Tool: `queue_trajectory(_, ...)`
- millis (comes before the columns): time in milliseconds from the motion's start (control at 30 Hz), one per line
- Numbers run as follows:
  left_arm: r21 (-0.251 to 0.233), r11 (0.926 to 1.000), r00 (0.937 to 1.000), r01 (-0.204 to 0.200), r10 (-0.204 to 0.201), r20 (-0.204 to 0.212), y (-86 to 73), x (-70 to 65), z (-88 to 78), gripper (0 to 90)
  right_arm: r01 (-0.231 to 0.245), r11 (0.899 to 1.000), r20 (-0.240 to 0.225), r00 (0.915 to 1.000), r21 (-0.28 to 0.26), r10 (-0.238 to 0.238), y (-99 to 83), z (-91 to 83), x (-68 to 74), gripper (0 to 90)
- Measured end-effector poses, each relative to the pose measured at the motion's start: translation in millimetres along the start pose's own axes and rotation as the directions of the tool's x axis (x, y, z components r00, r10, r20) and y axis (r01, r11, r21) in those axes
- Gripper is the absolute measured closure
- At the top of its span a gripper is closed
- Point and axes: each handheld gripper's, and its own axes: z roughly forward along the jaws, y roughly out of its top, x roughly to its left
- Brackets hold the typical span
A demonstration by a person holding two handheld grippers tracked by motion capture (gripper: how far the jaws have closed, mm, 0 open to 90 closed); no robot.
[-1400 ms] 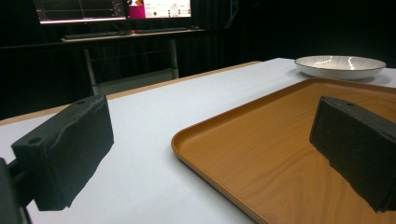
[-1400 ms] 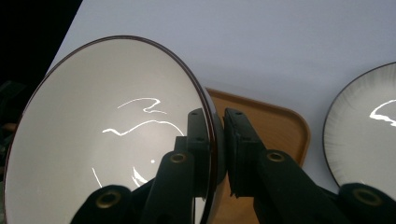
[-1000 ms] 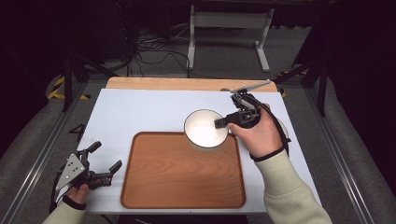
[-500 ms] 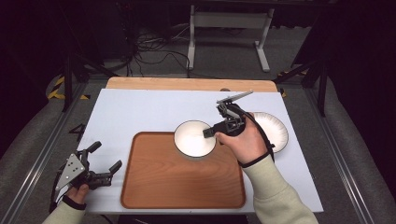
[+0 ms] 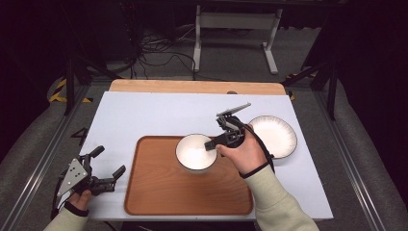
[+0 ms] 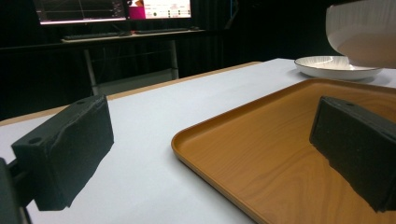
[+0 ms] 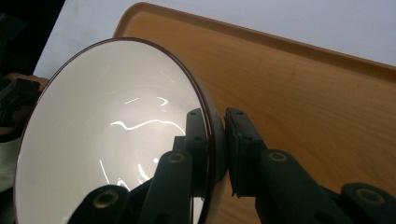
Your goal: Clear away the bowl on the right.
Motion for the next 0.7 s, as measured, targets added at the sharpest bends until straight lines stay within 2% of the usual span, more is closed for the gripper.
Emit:
queue_trajectory(333, 0.0, 1.0, 1.0, 0.0, 0.0, 0.0, 0.0, 0.0, 0.0, 0.2, 0.001, 1.0, -0.02, 0.9998, 0.02, -0.001, -5.9, 20.1, -2.6, 80.1)
queue_trajectory(700, 0.0, 1.0, 1.0, 0.0, 0.0, 0.0, 0.0, 0.0, 0.0, 0.2, 0.004, 0.999, -0.011, 0.9999, 0.042, -0.004, -11.1, 39.5, -4.6, 80.0)
